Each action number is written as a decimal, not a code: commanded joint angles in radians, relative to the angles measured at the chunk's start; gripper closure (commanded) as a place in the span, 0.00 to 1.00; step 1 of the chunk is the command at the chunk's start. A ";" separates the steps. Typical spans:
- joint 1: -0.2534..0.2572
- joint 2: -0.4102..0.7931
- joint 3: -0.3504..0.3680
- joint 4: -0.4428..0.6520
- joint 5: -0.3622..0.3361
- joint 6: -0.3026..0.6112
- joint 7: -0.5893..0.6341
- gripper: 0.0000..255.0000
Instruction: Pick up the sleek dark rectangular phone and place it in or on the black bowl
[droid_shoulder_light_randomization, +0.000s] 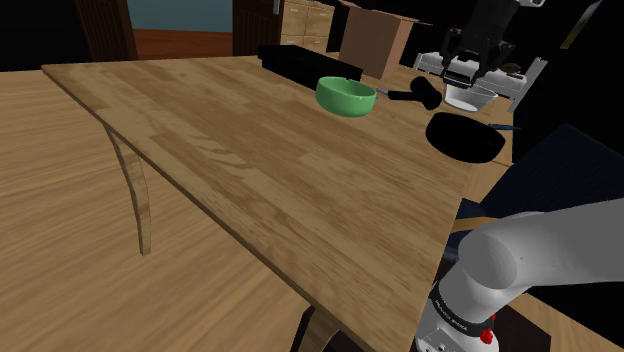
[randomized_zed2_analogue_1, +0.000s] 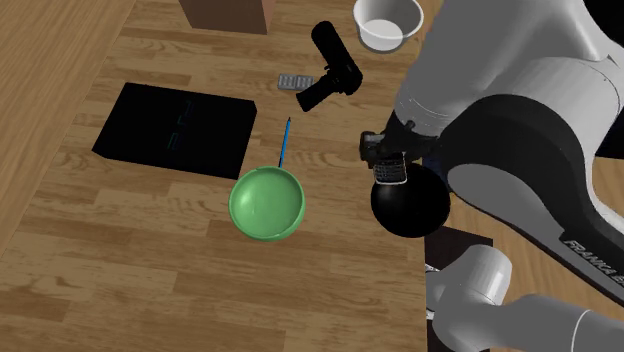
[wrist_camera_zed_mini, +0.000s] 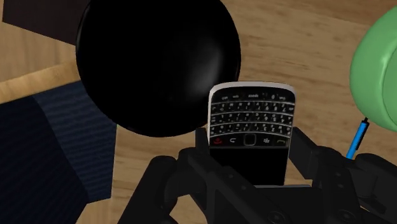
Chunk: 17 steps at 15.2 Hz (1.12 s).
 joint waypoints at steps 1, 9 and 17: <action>-0.006 -0.076 0.007 -0.048 -0.005 -0.027 0.004 1.00; -0.023 -0.268 0.014 -0.192 -0.020 -0.077 0.003 1.00; -0.029 -0.328 0.009 -0.338 -0.028 0.010 0.003 1.00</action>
